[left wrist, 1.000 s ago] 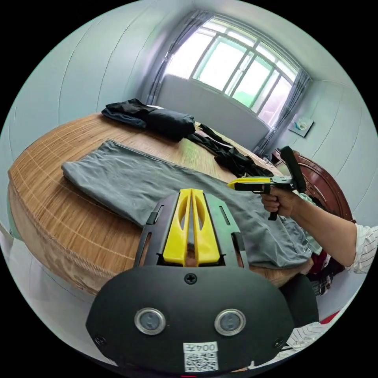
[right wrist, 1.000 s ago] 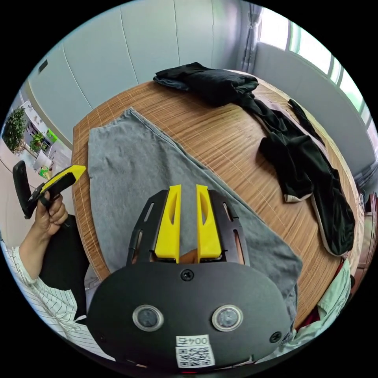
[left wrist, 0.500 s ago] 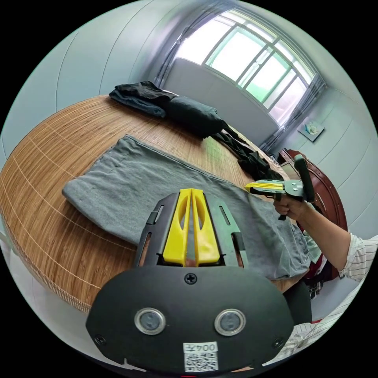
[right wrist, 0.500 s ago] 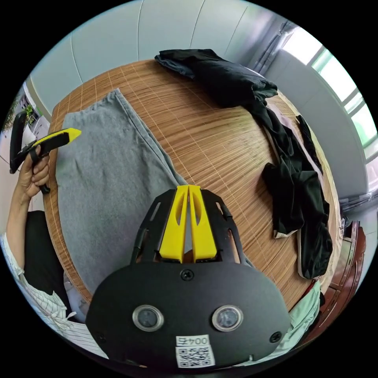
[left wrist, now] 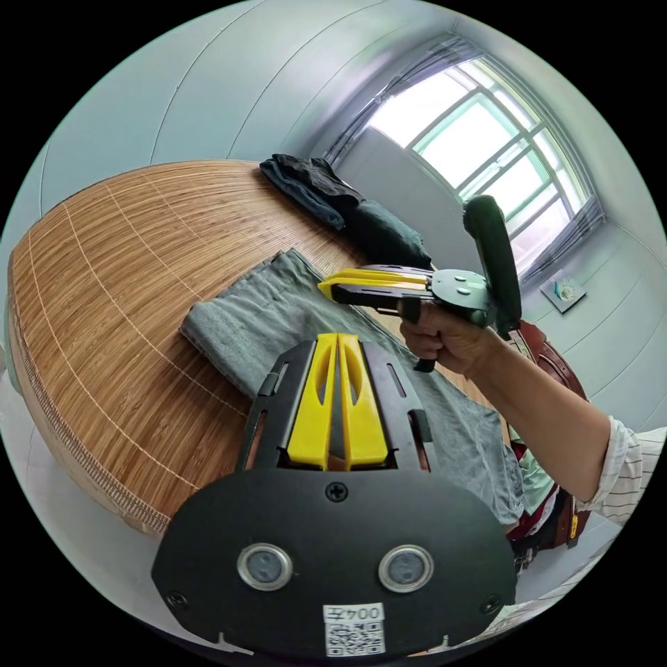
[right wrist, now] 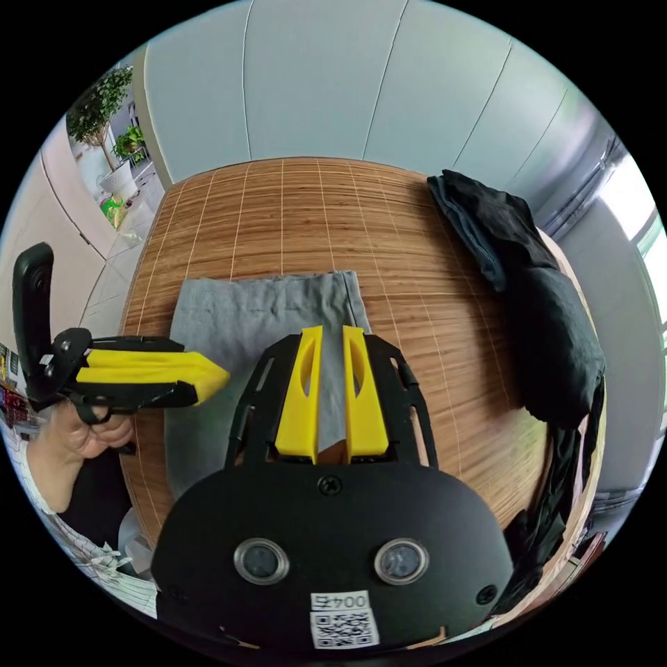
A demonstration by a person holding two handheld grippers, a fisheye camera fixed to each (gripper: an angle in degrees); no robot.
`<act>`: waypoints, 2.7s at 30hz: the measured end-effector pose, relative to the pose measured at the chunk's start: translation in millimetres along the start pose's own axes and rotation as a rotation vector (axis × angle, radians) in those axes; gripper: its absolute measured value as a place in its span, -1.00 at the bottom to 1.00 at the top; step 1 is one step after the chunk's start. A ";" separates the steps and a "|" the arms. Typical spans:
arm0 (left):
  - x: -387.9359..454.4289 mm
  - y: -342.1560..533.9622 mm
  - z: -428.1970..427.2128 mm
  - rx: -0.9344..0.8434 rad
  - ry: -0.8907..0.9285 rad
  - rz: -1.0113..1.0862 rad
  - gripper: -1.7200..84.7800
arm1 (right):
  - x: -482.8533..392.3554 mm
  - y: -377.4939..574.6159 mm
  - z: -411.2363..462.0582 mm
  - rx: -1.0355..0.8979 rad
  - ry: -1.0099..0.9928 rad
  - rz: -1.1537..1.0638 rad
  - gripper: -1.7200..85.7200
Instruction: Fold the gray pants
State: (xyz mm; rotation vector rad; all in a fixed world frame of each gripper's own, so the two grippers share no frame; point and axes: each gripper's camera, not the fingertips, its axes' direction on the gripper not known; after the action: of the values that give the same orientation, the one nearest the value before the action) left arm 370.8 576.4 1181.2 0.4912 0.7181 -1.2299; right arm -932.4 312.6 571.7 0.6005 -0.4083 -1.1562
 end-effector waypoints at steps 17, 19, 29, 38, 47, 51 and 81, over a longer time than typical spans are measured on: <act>-20.0 24.7 17.8 0.037 0.065 -0.061 -0.96 | -31.2 -46.6 71.3 -0.063 -0.005 -0.025 -0.80; -18.9 26.4 20.1 0.038 0.066 -0.060 -0.96 | -35.2 -49.0 76.2 -0.062 0.006 -0.035 -0.85; -9.1 35.1 28.8 0.049 0.078 -0.050 -0.96 | -42.2 -56.6 73.8 -0.031 0.006 -0.050 -0.97; 3.1 43.0 35.7 0.050 0.065 -0.043 -0.96 | -26.6 -60.3 94.4 -0.089 0.018 0.047 -0.93; -12.8 59.9 -10.4 0.226 -0.105 -0.162 -0.96 | -67.7 -26.6 45.7 0.105 -0.038 0.118 -0.82; -21.3 74.0 -23.4 0.284 -0.139 -0.251 -0.96 | -131.6 -11.3 39.5 0.165 -0.023 -0.077 -0.81; -3.6 83.8 -16.6 0.294 -0.166 -0.267 -0.96 | -26.1 31.3 66.2 0.164 -0.304 0.057 -0.78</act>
State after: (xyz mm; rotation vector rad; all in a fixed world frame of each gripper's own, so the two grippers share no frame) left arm 446.9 613.4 1169.2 0.5380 0.4725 -1.6196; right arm -958.1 330.4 642.9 0.5515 -0.7817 -1.1697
